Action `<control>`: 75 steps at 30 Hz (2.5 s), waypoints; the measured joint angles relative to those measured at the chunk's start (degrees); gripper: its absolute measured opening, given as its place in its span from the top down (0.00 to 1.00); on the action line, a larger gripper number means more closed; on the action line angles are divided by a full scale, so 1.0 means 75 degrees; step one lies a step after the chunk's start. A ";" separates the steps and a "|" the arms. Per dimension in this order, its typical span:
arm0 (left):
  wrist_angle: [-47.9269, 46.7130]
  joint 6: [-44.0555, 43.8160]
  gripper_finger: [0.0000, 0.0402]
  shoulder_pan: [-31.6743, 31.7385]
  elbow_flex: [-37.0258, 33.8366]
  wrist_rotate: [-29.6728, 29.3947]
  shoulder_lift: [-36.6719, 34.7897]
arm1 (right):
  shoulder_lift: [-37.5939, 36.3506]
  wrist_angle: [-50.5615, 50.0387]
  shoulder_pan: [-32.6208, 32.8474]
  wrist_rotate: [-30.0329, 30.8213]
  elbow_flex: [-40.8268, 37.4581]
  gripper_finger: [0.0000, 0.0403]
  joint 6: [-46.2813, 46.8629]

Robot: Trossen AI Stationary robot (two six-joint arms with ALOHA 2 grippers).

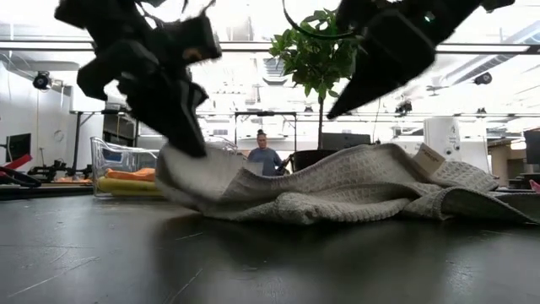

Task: Fold microfiber towels
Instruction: Fold the gray towel

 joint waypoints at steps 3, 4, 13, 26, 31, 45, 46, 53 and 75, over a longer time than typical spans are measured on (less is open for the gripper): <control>-0.0007 0.0312 1.00 -0.0229 -0.0006 -0.0552 -0.0295 | 0.0007 0.0899 -0.0049 -0.0023 0.0000 0.73 -0.0004; 0.0016 0.0385 1.00 -0.0280 -0.0003 -0.0699 -0.0392 | 0.0007 0.1172 -0.0056 -0.0023 0.0000 0.73 0.0001; 0.0170 0.0563 1.00 -0.0513 -0.0017 -0.1227 -0.0702 | 0.0810 0.3197 -0.0110 -0.0825 0.0006 0.72 -0.0212; 0.0200 0.0588 1.00 -0.0556 -0.0020 -0.1267 -0.0702 | 0.1780 0.3887 -0.0395 -0.1838 0.0003 0.71 0.0296; 0.0207 0.0581 1.00 -0.0553 -0.0020 -0.1282 -0.0702 | 0.1994 0.4577 -0.0438 -0.2003 0.0006 0.71 0.0202; 0.0410 0.0496 1.00 -0.0524 -0.0029 -0.1388 -0.0716 | 0.2026 0.4729 -0.0556 -0.1915 0.0038 0.98 -0.1780; 0.0410 0.0412 1.00 -0.0521 -0.0029 -0.1317 -0.0714 | 0.2009 0.4662 -0.0556 -0.1970 0.0093 0.98 -0.2038; 0.0407 -0.0284 0.89 -0.0507 -0.0033 -0.0984 -0.0717 | 0.1984 0.3459 -0.0605 -0.2248 0.0788 0.98 -0.3233; 0.0646 -0.0458 0.74 -0.0507 -0.0149 -0.0997 -0.0719 | 0.1977 0.2581 -0.0608 -0.2231 0.1131 0.98 -0.3378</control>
